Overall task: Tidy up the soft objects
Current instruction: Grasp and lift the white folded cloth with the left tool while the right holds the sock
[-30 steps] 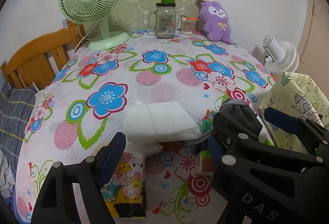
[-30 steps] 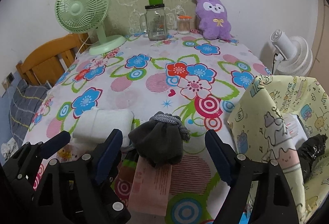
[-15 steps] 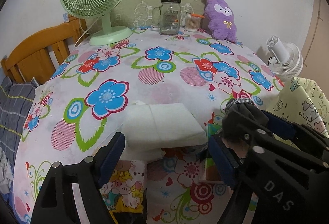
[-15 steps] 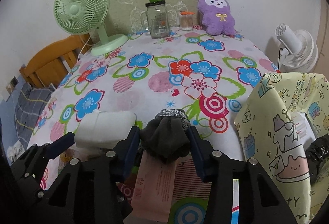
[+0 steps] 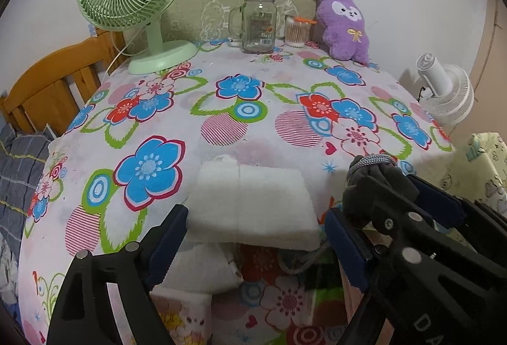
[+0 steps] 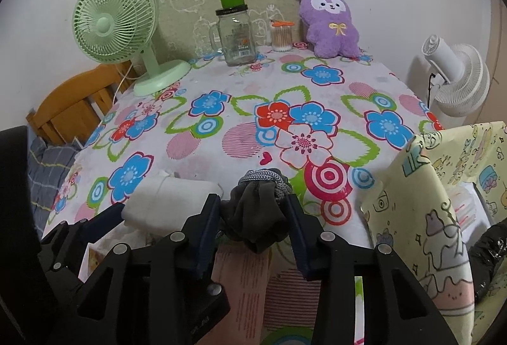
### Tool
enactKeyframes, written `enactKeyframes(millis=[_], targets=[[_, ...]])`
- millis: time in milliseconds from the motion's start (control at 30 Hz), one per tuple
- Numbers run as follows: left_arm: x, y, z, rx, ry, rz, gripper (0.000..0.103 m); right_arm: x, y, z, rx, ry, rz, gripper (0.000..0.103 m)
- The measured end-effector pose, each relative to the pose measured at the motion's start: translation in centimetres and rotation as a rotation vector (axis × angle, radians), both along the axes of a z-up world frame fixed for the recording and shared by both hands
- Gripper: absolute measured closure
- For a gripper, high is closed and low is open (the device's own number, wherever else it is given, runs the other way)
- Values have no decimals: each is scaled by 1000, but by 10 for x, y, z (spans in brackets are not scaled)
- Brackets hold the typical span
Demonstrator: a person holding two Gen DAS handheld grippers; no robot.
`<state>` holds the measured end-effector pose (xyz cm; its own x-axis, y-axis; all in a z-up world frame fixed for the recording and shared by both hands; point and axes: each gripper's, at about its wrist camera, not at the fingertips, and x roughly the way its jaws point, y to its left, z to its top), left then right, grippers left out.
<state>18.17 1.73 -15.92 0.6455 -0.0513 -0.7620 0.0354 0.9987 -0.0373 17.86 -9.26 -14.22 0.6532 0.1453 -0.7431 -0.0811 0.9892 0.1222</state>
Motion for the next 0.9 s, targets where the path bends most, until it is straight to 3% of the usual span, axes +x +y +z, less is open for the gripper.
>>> enactKeyframes(millis=[333,433,600,900], targets=[[19,-4,-16,-3,42,6,14,13,-4,-11,-4,35,-23,59],[19,-5,-16,-17,43,-9,20,14,-4,-13,-4,37,-25,59],[17,-6,-14,-11,32,-20,27,15,-4,-14,-3,41,-26,59],[6,-5,0,6,-9,-15,28,12,-3,-8,-3,21,-20,60]])
